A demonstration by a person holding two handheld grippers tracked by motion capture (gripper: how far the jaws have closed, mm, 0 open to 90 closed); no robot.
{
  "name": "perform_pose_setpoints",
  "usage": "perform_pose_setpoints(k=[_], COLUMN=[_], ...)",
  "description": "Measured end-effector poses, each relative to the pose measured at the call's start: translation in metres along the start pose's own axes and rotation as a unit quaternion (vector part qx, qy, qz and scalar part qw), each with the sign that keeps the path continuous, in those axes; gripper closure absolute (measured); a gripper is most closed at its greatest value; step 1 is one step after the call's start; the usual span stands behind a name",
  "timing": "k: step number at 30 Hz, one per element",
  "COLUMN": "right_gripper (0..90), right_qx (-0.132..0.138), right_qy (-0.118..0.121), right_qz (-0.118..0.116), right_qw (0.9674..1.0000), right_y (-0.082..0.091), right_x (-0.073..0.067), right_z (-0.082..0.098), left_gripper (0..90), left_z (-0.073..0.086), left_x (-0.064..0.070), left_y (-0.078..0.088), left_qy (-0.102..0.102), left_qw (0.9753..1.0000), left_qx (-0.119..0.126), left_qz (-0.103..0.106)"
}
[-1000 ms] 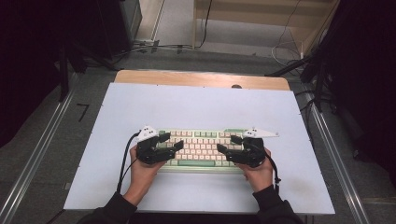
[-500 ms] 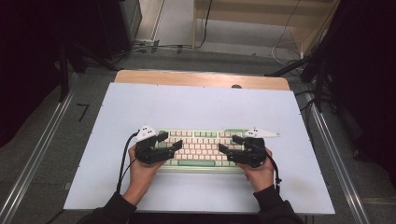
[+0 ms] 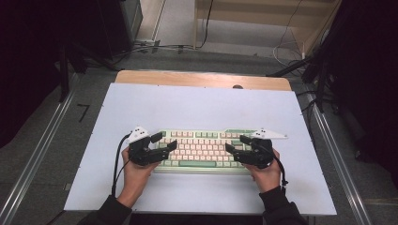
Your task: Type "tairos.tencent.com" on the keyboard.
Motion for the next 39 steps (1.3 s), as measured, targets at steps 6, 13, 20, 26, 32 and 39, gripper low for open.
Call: perform_pose_setpoints(k=[6,13,20,26,32,39], right_gripper=[25.1,25.1,25.1,25.1,25.1,25.1], right_qx=[0.005,0.009,0.01,0.013,0.016,0.022], right_qy=[-0.004,-0.012,-0.017,-0.022,-0.027,-0.037], right_qz=[0.007,0.02,0.034,0.046,0.056,0.072], right_qw=[1.0,0.9997,0.9992,0.9986,0.9979,0.9965], right_y=[0.008,0.017,0.026,0.033,0.04,0.051], right_x=[0.006,0.016,0.027,0.035,0.043,0.055], right_z=[0.002,0.005,0.011,0.013,0.016,0.021], left_gripper=[27.1,27.2,27.1,27.2,27.1,27.1], left_z=[0.001,0.003,0.006,0.007,0.008,0.01], left_x=[-0.01,-0.018,-0.025,-0.032,-0.039,-0.048], left_y=[0.007,0.011,0.017,0.022,0.029,0.034], left_qy=[0.007,0.008,0.01,0.013,0.017,0.023], left_qw=[0.9999,0.9997,0.9994,0.9991,0.9986,0.9978], left_qx=[0.004,0.001,0.0,0.002,0.004,0.006], left_qz=[-0.01,-0.022,-0.032,-0.04,-0.049,-0.062])
Point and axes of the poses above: each handheld gripper's, and its own axes: y roughly backward along the jaws, z roughly out of its underside, x roughly to its right, the point moved 2 cm from there along -y, roughly forward along the jaws
